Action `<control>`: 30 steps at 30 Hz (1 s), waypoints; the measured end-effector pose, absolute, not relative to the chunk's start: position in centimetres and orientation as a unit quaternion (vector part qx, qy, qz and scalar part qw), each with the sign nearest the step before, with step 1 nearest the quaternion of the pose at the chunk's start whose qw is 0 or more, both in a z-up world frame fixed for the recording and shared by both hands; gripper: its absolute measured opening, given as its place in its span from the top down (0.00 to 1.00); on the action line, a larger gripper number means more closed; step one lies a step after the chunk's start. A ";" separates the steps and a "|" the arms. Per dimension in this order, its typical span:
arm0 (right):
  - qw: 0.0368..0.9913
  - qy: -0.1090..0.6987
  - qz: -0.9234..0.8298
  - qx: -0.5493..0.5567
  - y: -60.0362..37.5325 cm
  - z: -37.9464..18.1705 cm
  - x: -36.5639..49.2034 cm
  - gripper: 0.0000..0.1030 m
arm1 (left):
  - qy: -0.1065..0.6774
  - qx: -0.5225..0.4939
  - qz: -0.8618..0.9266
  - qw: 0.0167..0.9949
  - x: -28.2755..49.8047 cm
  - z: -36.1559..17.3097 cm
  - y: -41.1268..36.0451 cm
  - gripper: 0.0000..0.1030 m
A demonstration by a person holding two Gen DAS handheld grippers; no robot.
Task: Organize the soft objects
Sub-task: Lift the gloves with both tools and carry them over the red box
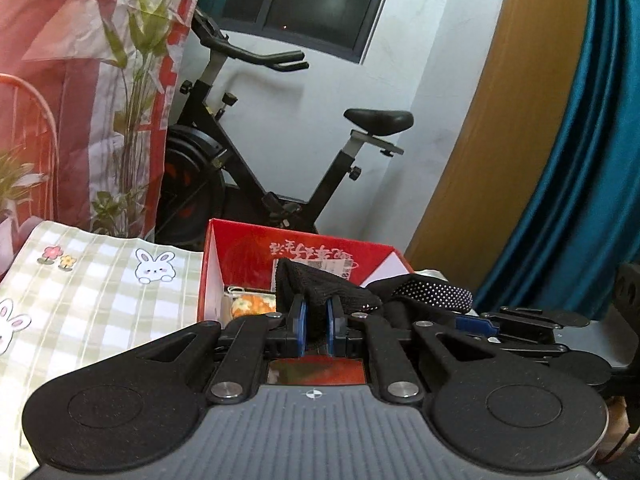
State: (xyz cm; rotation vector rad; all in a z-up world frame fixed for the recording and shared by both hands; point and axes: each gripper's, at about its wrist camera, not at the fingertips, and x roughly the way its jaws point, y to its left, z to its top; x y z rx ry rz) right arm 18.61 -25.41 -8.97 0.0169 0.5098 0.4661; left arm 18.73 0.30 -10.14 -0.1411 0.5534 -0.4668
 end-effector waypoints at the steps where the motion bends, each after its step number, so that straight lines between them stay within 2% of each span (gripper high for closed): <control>1: 0.941 0.253 0.225 0.007 -25.6 -9.0 19.5 0.79 | 0.274 -0.067 -0.227 0.932 19.5 -10.2 0.0 0.89; 16: 0.923 0.336 0.187 0.000 -25.9 -11.9 32.7 0.78 | 0.332 -0.052 -0.194 0.922 31.1 -12.3 -2.7 0.89; 24: 0.907 0.383 0.173 -0.011 -25.0 -14.2 37.1 0.78 | 0.360 -0.036 -0.181 0.914 34.7 -14.4 -3.5 0.89; 30: 0.906 0.397 0.146 -0.033 -24.7 -15.1 38.0 0.73 | 0.364 -0.030 -0.181 0.913 35.3 -15.3 -3.9 0.86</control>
